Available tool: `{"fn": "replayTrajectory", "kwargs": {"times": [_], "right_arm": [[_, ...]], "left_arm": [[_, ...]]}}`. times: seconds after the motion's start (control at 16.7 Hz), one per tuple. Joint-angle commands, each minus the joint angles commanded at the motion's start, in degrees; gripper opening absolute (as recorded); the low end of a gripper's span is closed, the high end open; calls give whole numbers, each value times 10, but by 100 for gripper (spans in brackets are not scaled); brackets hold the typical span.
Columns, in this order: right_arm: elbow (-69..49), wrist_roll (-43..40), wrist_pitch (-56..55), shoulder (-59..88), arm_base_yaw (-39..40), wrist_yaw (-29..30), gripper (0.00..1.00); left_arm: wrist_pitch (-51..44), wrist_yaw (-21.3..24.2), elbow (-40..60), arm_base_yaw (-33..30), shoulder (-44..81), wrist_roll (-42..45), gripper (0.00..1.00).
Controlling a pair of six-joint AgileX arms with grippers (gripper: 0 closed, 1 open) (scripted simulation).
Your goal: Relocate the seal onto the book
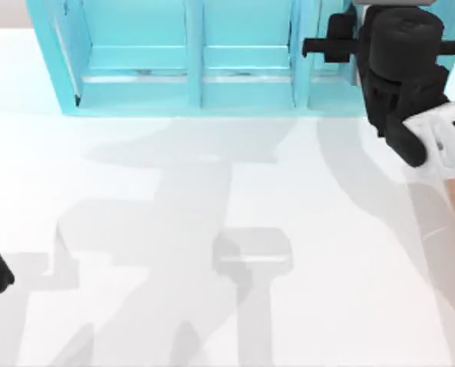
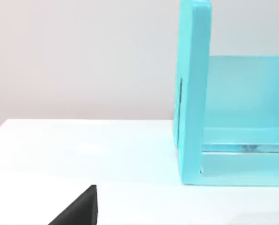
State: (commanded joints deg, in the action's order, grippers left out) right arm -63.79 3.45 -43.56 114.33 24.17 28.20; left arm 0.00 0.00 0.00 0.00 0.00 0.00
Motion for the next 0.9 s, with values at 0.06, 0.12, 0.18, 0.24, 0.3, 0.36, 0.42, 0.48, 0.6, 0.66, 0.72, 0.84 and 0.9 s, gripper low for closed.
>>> {"fn": "replayTrajectory", "kwargs": {"times": [0.06,0.12,0.18,0.24,0.3,0.36,0.42,0.48,0.6,0.66,0.72,0.84,0.9], "right_arm": [[19,1,26,-46,10,10,0],[38,3,53,-93,21,20,0],[57,5,80,-140,32,30,0],[76,7,106,-186,43,40,0],[93,10,131,-229,55,49,0],[109,12,155,-270,65,58,0],[125,15,177,-306,76,66,0],[138,17,196,-335,85,73,0],[158,20,225,-377,98,84,0],[163,22,233,-389,102,87,0],[166,22,237,-394,104,89,0],[166,22,238,-395,104,89,0],[166,22,238,-395,104,89,0]], "left_arm": [[0,0,0,0,0,0,100],[0,0,0,0,0,0,100],[0,0,0,0,0,0,100],[0,0,0,0,0,0,100],[0,0,0,0,0,0,100],[0,0,0,0,0,0,100],[0,0,0,0,0,0,100],[0,0,0,0,0,0,100],[0,0,0,0,0,0,100],[0,0,0,0,0,0,100],[0,0,0,0,0,0,100],[0,0,0,0,0,0,100],[0,0,0,0,0,0,100]]}}
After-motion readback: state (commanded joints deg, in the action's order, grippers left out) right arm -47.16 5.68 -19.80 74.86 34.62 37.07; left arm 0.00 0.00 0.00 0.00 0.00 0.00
